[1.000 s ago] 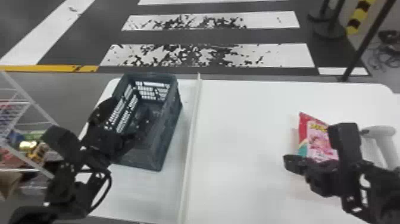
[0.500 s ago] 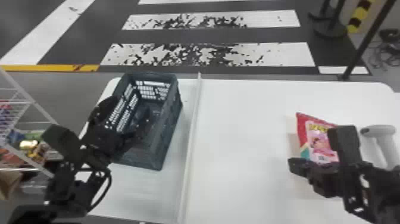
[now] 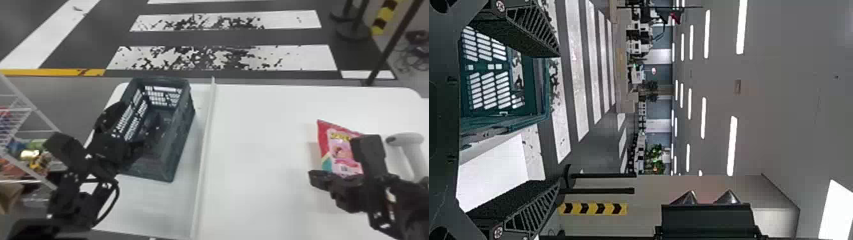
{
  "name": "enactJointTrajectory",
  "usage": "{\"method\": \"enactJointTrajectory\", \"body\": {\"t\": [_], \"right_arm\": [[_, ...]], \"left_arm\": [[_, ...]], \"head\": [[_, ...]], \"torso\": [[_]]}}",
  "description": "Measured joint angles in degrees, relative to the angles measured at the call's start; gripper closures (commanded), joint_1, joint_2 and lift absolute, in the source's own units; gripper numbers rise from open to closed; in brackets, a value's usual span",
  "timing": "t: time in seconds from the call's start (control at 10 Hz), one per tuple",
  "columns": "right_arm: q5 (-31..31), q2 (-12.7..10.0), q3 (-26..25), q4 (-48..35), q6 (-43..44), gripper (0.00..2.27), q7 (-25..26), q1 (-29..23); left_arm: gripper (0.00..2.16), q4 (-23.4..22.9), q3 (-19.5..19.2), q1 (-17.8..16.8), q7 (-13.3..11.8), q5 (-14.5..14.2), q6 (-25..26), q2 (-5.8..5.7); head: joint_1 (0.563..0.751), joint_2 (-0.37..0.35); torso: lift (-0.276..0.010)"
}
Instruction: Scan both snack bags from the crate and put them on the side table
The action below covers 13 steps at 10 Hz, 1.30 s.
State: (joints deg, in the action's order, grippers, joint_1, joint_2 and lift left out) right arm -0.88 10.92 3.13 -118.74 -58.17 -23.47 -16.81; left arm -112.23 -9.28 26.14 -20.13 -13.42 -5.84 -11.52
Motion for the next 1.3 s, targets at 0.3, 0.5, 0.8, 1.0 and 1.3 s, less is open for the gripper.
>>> {"method": "enactJointTrajectory", "body": {"t": [0.3,0.5,0.8,1.0,1.3], "right_arm": [[-0.4,0.1,-0.9,-0.1,0.0,2.26,0.1,-0.4],[-0.5,0.1,-1.7,-0.1,0.0,2.26,0.2,-0.7],[0.9,0.1,-2.1,-1.2,0.9,1.85,-0.6,-1.7],[10.6,-0.2,-6.0,-6.4,5.4,0.00,-3.1,-4.1],[13.0,-0.1,-14.1,-9.4,-1.2,0.02,3.0,0.1]], "left_arm": [[0.09,0.0,0.0,-0.1,0.0,0.0,0.0,0.14],[0.09,0.1,0.1,-0.1,-0.1,0.0,0.0,0.18],[0.09,0.1,0.1,0.0,-0.2,0.0,0.0,0.31],[0.09,0.1,0.0,0.0,-0.3,0.0,0.0,0.35],[0.09,-0.4,-0.2,0.5,-0.3,0.0,-0.1,0.28]], "head": [[0.695,0.097],[0.695,0.085],[0.695,0.086],[0.695,0.126],[0.695,0.033]], "torso": [[-0.087],[-0.087],[-0.087],[-0.087],[-0.087]]}}
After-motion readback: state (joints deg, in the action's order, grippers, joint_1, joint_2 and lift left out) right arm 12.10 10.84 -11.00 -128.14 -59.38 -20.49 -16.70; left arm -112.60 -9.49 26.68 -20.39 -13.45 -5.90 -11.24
